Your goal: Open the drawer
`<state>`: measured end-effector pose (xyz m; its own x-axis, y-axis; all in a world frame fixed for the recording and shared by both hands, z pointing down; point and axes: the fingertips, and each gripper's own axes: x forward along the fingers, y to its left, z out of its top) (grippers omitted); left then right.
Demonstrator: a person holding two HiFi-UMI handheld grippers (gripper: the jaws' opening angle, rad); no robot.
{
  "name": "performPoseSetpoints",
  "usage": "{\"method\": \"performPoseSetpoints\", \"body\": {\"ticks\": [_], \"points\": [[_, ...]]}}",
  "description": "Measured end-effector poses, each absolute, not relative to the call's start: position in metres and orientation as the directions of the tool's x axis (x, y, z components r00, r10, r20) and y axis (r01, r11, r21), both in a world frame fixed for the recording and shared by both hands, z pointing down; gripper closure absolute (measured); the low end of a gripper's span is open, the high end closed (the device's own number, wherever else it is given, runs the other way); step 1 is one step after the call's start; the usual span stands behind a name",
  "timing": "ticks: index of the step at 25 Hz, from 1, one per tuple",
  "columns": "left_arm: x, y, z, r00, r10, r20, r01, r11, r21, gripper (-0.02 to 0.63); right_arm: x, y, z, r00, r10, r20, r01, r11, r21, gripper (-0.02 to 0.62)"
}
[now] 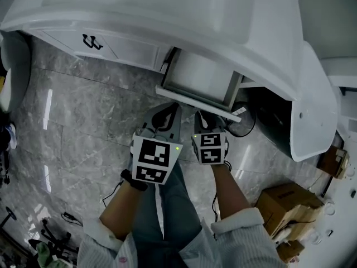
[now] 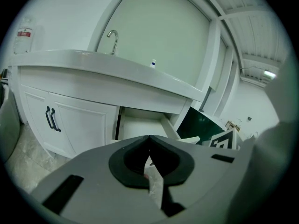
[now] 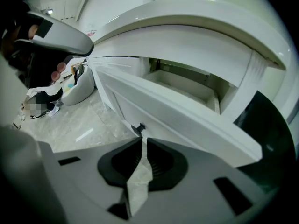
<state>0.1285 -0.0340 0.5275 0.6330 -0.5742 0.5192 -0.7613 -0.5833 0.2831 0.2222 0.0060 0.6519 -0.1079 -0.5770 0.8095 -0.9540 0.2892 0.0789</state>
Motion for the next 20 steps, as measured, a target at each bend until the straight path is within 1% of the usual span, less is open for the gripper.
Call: {"method": "performPoseSetpoints", "body": {"ticks": [9, 20], "points": [[0.141, -0.023, 0.482, 0.658, -0.556, 0.508, -0.729, -0.64, 0.242, 0.591, 0.22, 0.012, 0.601, -0.123, -0.622, 0.773, -0.963, 0.263, 0.058, 0.554], [0.151, -0.027, 0.409, 0.674, -0.581, 0.456, -0.715, -0.668, 0.206, 0.591, 0.217, -0.009, 0.515, -0.153, -0.691, 0.706, -0.961, 0.272, 0.058, 0.554]]}}
